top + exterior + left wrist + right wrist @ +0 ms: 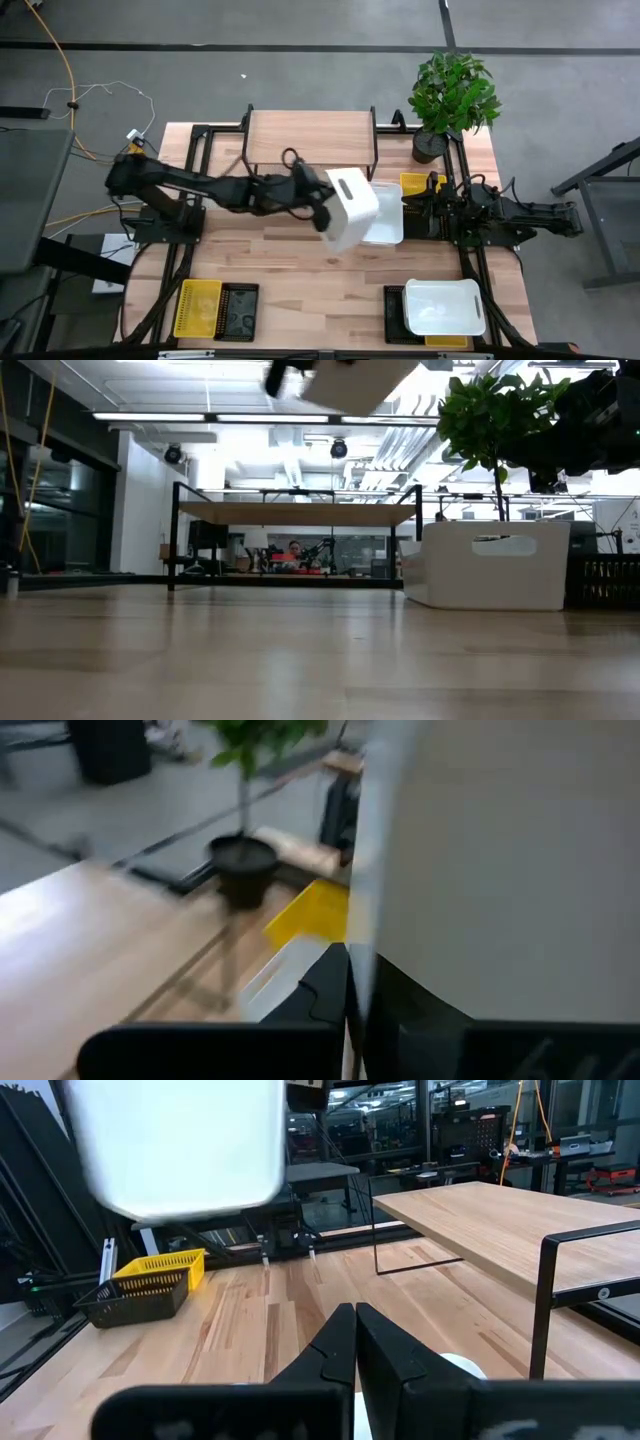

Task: Stack baskets on shelf by color
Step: Stack the top left white bin on the top right white bin

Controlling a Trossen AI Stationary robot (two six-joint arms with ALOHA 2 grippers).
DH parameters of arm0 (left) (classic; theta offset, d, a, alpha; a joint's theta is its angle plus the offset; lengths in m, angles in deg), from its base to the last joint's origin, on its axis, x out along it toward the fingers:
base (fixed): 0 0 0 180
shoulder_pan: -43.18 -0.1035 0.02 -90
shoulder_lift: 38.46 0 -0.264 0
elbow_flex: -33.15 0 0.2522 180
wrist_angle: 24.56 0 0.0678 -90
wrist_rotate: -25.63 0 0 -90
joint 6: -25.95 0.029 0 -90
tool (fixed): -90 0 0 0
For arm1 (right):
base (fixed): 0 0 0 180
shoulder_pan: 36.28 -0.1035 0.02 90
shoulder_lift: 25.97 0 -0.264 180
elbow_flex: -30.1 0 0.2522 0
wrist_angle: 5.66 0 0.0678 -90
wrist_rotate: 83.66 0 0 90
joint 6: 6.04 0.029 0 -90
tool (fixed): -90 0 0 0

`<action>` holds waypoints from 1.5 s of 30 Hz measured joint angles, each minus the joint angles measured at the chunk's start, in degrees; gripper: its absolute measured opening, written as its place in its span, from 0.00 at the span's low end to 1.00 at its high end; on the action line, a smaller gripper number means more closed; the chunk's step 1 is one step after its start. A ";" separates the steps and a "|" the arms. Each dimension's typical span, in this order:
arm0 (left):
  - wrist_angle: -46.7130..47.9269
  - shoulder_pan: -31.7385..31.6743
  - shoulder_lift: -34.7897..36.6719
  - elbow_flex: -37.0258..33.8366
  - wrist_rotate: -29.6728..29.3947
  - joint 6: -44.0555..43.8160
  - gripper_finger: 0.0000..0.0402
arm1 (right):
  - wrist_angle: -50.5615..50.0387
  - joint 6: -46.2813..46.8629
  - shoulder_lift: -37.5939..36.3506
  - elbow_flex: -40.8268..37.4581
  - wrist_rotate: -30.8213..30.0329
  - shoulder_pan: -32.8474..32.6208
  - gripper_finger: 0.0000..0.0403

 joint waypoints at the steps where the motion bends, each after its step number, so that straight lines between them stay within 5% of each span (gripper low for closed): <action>1: -3.94 -0.16 -2.21 0.00 0.09 -0.60 0.00 | 0.00 0.00 0.00 0.00 -0.01 0.02 0.00; 8: -16.99 -2.04 -16.91 -0.11 -2.04 -9.28 0.00 | 0.00 0.00 -0.02 0.01 -0.02 0.02 0.00; 15: -22.89 -4.05 -23.95 -0.15 -7.46 -15.09 0.00 | 0.00 0.00 -0.02 0.02 -0.02 0.02 0.00; 29: -26.34 -4.29 -26.89 -0.13 -8.10 -19.68 0.00 | -0.01 0.00 -0.02 0.02 -0.01 0.00 0.00; 45: -32.89 -4.25 -26.89 -0.13 2.50 -18.24 0.00 | -0.01 0.00 -0.02 0.00 -0.02 0.02 0.00</action>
